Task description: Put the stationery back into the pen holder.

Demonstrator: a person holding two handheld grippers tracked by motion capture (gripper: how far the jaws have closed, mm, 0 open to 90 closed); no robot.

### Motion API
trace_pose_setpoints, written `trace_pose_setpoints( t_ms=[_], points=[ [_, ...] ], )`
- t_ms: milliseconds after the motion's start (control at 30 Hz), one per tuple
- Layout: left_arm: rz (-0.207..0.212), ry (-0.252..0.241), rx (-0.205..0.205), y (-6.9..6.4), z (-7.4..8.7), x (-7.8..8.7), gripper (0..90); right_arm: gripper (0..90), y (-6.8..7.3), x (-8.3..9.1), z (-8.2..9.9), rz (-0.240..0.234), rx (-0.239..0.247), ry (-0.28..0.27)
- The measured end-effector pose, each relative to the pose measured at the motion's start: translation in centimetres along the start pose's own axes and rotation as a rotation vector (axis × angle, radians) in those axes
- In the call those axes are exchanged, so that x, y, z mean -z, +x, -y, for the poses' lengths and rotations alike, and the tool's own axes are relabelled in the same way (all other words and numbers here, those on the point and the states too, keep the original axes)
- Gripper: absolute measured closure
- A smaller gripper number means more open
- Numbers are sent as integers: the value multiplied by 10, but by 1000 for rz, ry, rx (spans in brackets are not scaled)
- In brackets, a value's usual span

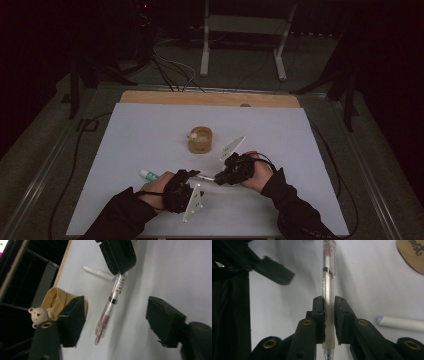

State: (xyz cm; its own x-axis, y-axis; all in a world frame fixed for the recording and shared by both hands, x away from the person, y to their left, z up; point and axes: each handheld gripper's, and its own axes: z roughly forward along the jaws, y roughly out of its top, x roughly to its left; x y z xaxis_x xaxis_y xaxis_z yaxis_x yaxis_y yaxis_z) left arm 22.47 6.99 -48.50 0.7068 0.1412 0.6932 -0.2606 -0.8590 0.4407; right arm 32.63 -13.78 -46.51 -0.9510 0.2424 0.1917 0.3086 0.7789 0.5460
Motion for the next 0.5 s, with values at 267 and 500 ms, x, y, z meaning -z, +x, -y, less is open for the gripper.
trace_pose_setpoints(
  t_ms=[267, 500],
  points=[
    [-89, 35, -130, -13, -7, -9, 517, 796, 1, -2, -6, -7, 1, 9],
    [-133, 69, -202, -20, -11, -15, 643, 796, 2, -3, -11, -11, 1, 16]
  ],
)
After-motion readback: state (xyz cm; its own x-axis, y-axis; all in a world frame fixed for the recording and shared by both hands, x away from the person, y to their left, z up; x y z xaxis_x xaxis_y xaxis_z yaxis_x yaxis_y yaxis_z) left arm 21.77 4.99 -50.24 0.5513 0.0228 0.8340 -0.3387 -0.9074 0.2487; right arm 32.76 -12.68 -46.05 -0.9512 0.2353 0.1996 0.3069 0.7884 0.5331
